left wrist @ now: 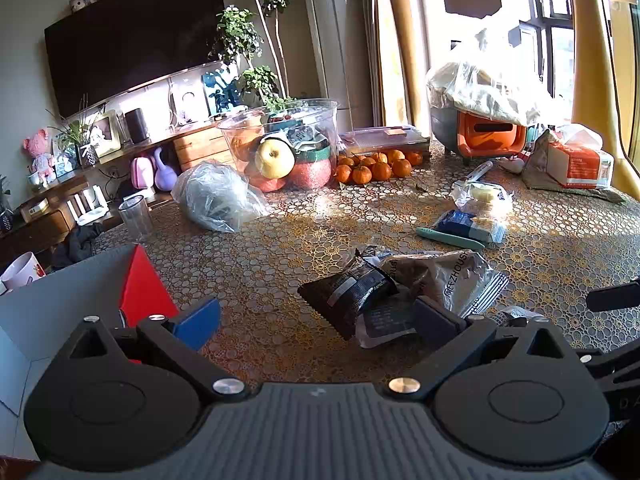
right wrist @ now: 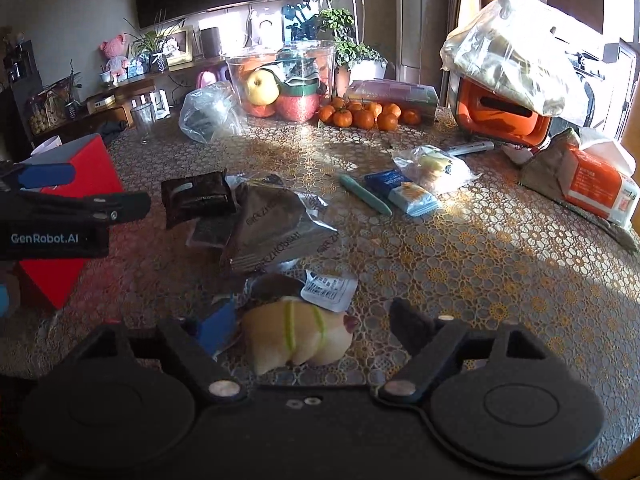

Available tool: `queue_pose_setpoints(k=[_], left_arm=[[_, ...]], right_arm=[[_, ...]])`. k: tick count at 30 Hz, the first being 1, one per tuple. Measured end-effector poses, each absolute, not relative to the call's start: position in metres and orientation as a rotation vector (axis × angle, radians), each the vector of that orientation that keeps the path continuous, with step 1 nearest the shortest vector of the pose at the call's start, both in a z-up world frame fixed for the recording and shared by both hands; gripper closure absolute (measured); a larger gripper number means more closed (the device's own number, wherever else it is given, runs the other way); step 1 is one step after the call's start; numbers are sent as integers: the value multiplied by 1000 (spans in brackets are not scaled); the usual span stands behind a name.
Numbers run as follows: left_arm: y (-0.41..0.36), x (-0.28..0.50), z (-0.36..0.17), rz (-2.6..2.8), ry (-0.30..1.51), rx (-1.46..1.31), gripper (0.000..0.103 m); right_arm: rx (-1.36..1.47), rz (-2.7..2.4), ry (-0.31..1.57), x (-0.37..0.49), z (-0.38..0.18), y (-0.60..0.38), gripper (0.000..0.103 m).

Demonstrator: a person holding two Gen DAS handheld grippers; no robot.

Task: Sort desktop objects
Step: 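Reach the right tool to the cream squishy toy while the left tool reaches the black packet, then close the right tool on the squishy toy while the left tool closes on the black packet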

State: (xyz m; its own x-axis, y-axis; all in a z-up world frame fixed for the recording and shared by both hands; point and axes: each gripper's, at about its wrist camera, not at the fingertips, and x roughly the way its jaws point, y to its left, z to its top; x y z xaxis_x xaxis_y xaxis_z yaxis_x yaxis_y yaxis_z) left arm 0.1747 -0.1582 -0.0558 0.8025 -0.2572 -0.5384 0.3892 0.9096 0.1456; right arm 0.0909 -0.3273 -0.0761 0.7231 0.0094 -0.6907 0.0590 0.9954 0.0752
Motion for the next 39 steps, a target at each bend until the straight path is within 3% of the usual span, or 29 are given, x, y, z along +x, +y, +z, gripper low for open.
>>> queue_pose_setpoints(k=[16,21,28,33,37,39], left_arm=[[-179,224,-85,-338,599,229,1],[-183,231,-89,-349,609,223,8],[-191,236,-94,-375,618,227,10],[-194,239,-97,-381,635,229,23],[-194,240,-97,-383,640,222,25],[-194,241,-96,-385,642,222,32]], right_arm=[[118,24,815,104,-98,-326,18],[131,32,829,107,-104,-326,19],[150,36,837,109,-108,-327,20],[154,45,839,111,-109,-327,25],[159,48,846,111,-110,-327,26],[158,48,847,111,-109,-327,27]])
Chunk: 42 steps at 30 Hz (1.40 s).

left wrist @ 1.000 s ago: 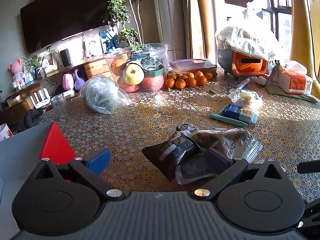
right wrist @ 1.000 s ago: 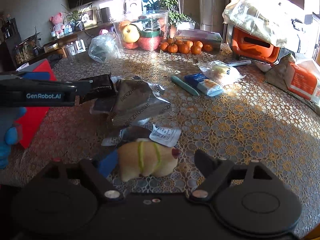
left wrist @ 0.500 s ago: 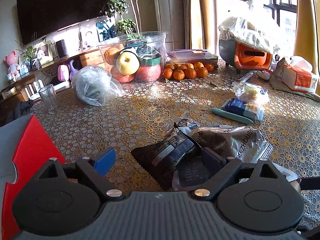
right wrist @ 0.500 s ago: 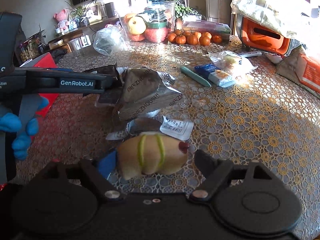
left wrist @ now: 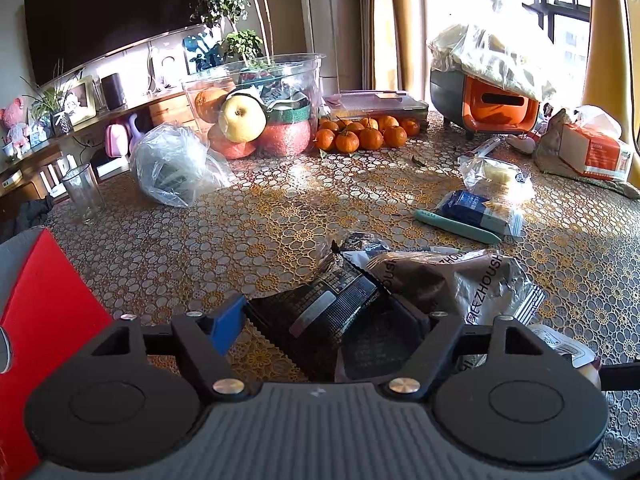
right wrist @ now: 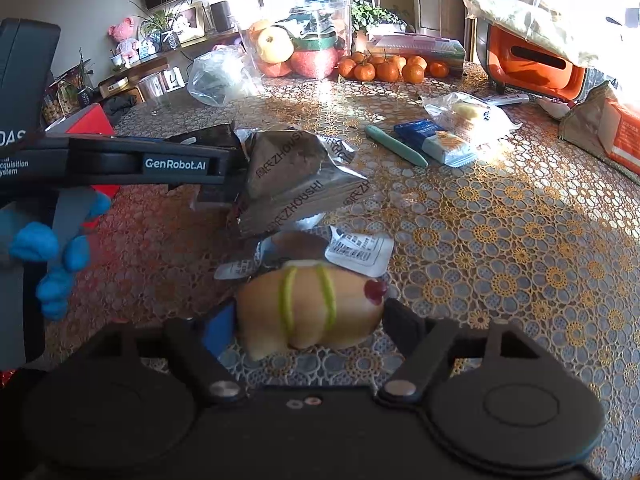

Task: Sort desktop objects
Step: 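Close the right tool on the squishy toy while the left tool closes on the black packet, then carry the squishy toy in the right tool and black packet in the left tool over the red box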

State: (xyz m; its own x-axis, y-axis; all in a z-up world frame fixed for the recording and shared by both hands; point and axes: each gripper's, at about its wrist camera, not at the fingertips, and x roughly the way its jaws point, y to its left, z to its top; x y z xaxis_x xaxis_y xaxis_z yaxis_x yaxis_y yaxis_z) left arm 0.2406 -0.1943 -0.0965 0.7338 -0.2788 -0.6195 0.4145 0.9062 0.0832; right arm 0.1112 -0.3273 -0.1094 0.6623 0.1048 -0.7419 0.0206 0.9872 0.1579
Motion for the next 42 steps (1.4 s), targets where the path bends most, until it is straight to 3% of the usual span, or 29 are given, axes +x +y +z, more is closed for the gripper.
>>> queue_pose_setpoints(k=[12,42], left_arm=[[-188,235,-89,-409,651,172,57],[-153,191,-47,-375,581,147,58]], right_arm=[[166,45,852,106,-104,-328,31],[131,9,776,73,-64,-319,32]])
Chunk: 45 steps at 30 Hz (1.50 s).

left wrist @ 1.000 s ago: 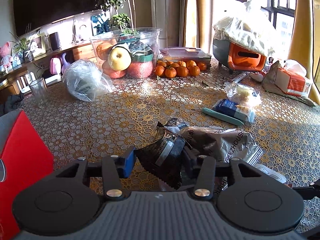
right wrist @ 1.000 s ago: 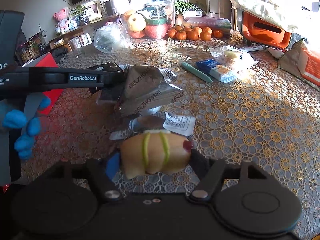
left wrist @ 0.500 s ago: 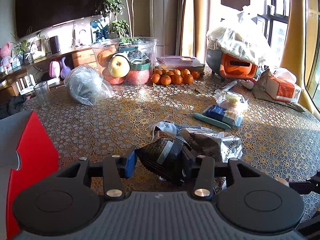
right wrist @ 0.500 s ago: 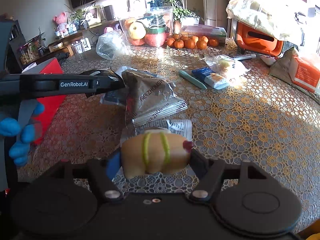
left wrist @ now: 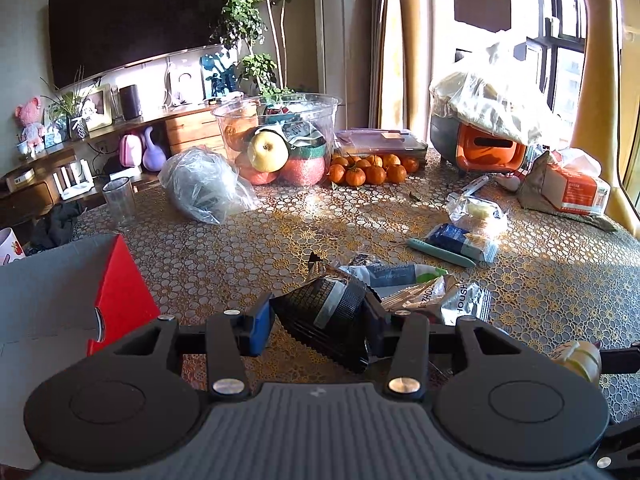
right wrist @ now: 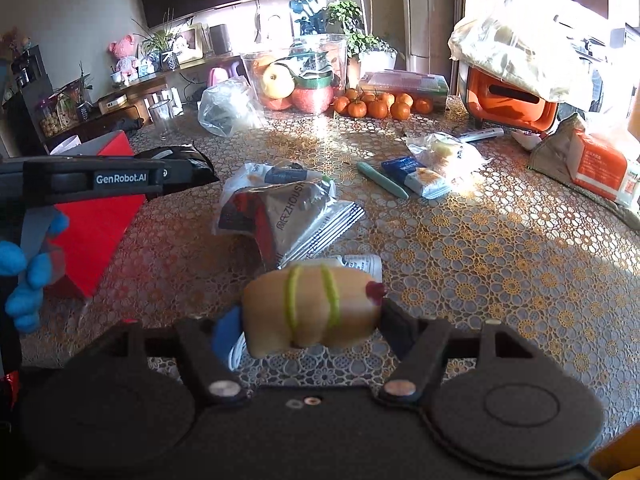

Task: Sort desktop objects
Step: 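Carry the squishy toy in the right tool and black packet in the left tool over the red box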

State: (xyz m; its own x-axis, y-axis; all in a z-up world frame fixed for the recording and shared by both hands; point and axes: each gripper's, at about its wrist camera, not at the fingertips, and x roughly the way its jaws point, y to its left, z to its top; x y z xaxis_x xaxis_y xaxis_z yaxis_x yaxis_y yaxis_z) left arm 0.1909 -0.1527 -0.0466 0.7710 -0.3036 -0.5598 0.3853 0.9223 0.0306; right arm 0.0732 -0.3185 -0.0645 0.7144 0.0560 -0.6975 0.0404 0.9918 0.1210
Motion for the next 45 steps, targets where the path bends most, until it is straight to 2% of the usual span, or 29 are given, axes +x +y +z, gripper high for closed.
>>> queue_pose_setpoints(k=[15,45], left_arm=[[-114,148,-14,-349,567,107,58],[50,103,33,17,458,6,58]], right_arm=[[77,78,700,68,-29,-287,32],[-150,443,623,125,37,-131,32]])
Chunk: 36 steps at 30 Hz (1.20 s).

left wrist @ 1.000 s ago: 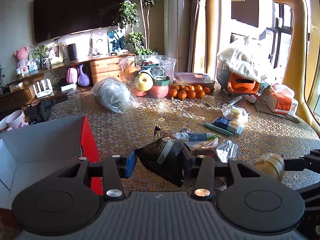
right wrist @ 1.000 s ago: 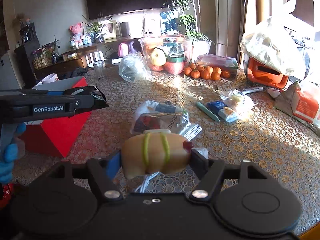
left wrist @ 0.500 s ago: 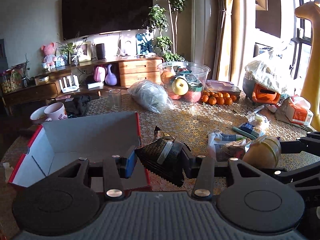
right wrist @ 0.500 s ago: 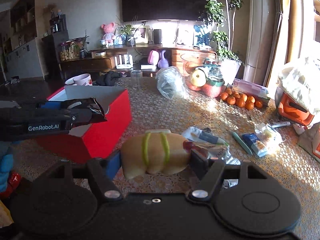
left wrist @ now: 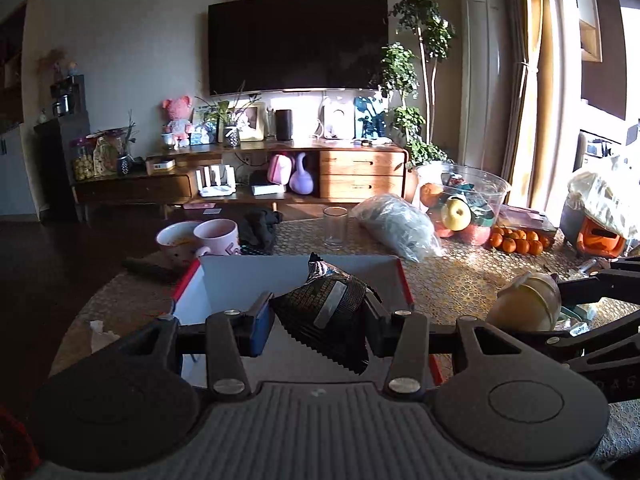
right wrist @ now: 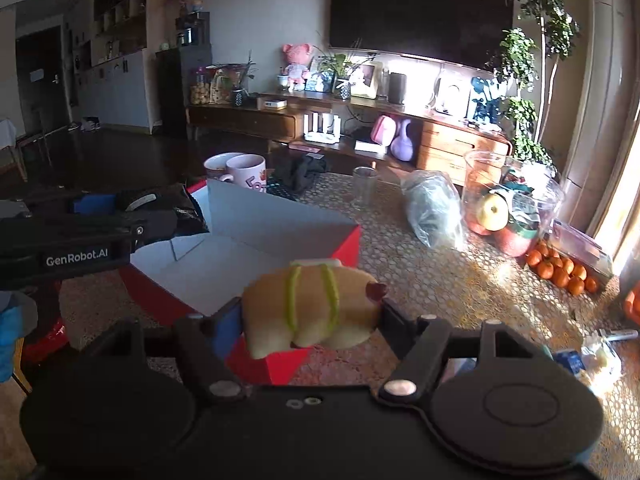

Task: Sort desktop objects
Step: 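Carry the squishy toy in the right tool and black packet in the left tool over the red box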

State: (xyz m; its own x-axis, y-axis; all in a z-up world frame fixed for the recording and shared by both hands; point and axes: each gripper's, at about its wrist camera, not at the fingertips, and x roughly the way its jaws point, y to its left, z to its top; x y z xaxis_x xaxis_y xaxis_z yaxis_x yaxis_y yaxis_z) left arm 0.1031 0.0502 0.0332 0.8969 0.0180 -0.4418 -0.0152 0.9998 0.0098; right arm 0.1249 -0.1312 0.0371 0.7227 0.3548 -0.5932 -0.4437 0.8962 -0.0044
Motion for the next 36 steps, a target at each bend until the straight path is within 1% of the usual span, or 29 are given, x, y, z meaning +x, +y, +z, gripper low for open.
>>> queue_pose_setpoints(k=[10,21,36], left_arm=[[89,122,20,126,475,-67,58],[100,151,-3,156,533,-79,58],[111,217,-28,169,683,-26,58]], right_arm=[[-199,490,645,158,32,-83,32],[-260,479,670,189,11,-61,32],[-346,479,728,226,-25,-31,32]])
